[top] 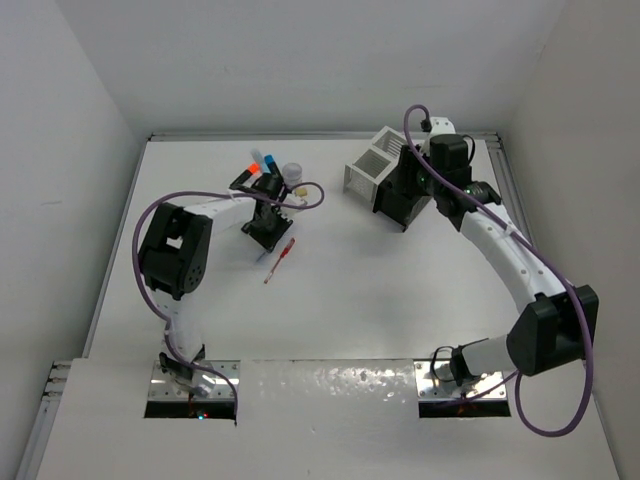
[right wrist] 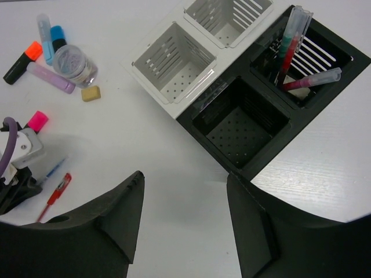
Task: Sort the stationery into containers
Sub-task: Pick up the pen from the center of the board.
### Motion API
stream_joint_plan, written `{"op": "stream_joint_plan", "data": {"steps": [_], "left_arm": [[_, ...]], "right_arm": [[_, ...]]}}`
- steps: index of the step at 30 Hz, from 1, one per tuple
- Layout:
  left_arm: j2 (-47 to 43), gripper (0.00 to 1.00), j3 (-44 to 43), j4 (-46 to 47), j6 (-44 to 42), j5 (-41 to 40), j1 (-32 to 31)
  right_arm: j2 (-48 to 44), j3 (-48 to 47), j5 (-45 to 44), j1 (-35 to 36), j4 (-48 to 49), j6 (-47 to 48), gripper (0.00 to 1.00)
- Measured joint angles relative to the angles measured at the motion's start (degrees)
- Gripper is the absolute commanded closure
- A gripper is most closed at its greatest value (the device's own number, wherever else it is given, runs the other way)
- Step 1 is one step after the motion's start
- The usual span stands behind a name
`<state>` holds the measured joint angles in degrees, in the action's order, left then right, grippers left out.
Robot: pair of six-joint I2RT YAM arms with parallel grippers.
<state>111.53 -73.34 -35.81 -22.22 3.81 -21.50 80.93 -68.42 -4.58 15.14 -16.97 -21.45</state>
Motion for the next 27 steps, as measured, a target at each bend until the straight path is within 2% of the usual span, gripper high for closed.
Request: {"op": "stream_joint_plan", "data": {"steps": [3,4,11,15,19,24,27], "left_arm": [[-0.15,0.98,0.31,0.15,0.57,-0.48,-0.37],[-0.20,1.00,0.33,0.17,0.70,-0.48,-0.42],[-0.74,1.00,-0.37,-0.17,1.75,2.49,1.05],[-1.66,1.00,-7.78,-2.14,2.51,6.08,2.05],[-6.16,1.00,-16.44,-1.51,2.82,10.75,1.57],[-17.27,1.00,-15.58,-0.24,4.63,18.45,-2.01],[-20.59,1.00,-14.23,1.49,7.69,22.86,-3.74]], "right_arm": [[-1.14,0.85,-0.79,0.17,0.20,0.00,0.42],[-1.42,0.98,-1.14,0.33,0.24,0.02,0.43],[-2.10,1.20,0.04,3.37,0.22,-0.28,0.44],[-2.10,1.97,3.13,5.49,1.77,-2.82,0.43],[-2.12,3.37,5.79,8.96,8.39,-7.58,0.34],[-2.10,4.02,7.17,12.85,20.48,-14.82,0.31],[-1.57,4.28,7.43,13.14,26.97,-18.95,0.32]]}}
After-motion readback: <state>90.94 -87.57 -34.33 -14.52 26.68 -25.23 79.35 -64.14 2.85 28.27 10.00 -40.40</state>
